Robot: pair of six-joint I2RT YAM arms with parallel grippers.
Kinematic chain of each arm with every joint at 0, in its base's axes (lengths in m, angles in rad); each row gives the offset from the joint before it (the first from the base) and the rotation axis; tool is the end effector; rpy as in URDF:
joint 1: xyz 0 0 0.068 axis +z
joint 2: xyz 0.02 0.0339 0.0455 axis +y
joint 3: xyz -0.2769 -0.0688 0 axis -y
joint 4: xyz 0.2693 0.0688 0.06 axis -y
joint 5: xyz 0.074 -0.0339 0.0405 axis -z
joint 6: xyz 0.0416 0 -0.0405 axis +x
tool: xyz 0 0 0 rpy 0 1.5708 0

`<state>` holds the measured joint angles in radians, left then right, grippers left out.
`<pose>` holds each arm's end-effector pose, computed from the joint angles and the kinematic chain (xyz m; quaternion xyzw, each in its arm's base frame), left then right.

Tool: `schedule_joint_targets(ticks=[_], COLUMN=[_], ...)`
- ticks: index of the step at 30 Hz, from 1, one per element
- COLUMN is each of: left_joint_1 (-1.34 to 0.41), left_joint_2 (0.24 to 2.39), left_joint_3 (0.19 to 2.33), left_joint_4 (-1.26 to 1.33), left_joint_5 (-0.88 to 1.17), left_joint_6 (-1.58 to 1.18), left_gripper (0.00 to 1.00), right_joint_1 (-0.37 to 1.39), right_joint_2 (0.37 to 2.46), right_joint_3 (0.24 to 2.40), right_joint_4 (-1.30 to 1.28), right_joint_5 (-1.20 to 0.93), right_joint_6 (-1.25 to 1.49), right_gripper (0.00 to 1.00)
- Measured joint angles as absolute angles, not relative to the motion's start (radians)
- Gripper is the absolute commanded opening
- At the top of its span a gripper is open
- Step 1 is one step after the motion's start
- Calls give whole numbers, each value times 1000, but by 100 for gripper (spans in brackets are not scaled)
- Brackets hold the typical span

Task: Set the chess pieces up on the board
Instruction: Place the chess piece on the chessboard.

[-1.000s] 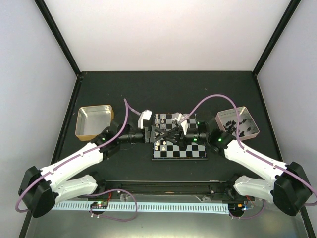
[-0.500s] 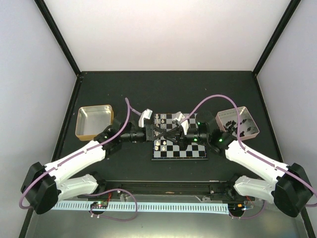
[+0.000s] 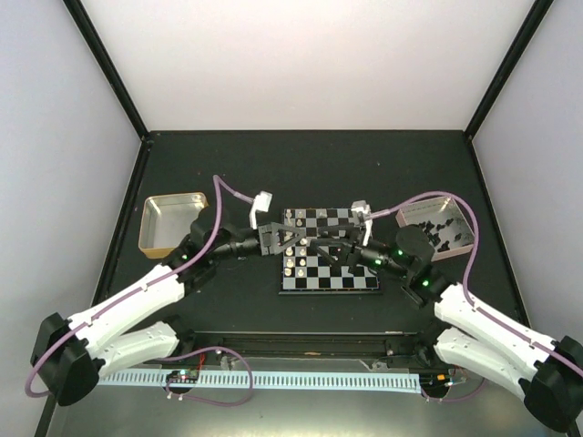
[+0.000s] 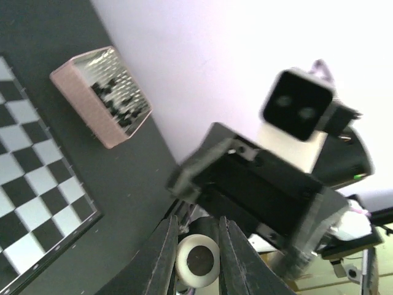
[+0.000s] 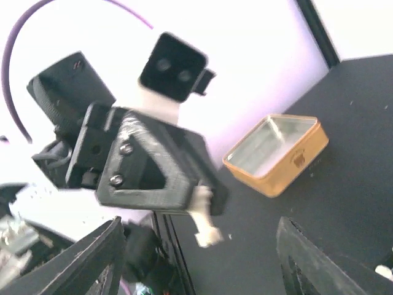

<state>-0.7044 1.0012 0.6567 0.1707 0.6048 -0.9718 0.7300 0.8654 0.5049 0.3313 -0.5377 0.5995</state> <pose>0.1759 -0.1806 0.2935 0.0924 0.7501 -0.6089 0.2411 0.1522 0.1648 0.2823 -0.2298 0.6780 0.5643 0.4111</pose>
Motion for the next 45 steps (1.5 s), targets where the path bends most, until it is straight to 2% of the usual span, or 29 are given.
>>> schedule_joint_targets(ticks=[7, 16, 21, 28, 32, 37, 42, 44, 45], left_joint_1=[-704, -704, -704, -704, -704, -704, -703, -702, -702], left_joint_2=[926, 916, 917, 925, 926, 934, 944, 943, 942], left_joint_3=[657, 654, 652, 651, 650, 642, 629, 624, 622], left_joint_4=[299, 404, 435, 468, 475, 512, 555, 564, 566], left_joint_5=[595, 574, 569, 569, 569, 570, 574, 573, 573], left_joint_6=[-1021, -1087, -1108, -1129, -1135, -1150, -1168, -1171, -1171], left_gripper=[10, 10, 10, 10, 10, 10, 11, 14, 19], right_joint_1=[730, 741, 743, 747, 751, 766, 769, 769, 769], right_joint_2=[876, 1015, 1020, 1042, 1057, 1069, 1079, 1078, 1076], right_joint_3=[429, 458, 473, 497, 518, 532, 538, 538, 538], right_joint_4=[587, 884, 940, 948, 930, 915, 897, 892, 888], right_joint_5=[-430, -521, -553, -572, -583, -587, -584, -580, -578], right_joint_6=[1003, 1272, 1320, 1333, 1328, 1315, 1312, 1314, 1314], right_gripper=[67, 49, 41, 40, 35, 25, 10, 7, 5])
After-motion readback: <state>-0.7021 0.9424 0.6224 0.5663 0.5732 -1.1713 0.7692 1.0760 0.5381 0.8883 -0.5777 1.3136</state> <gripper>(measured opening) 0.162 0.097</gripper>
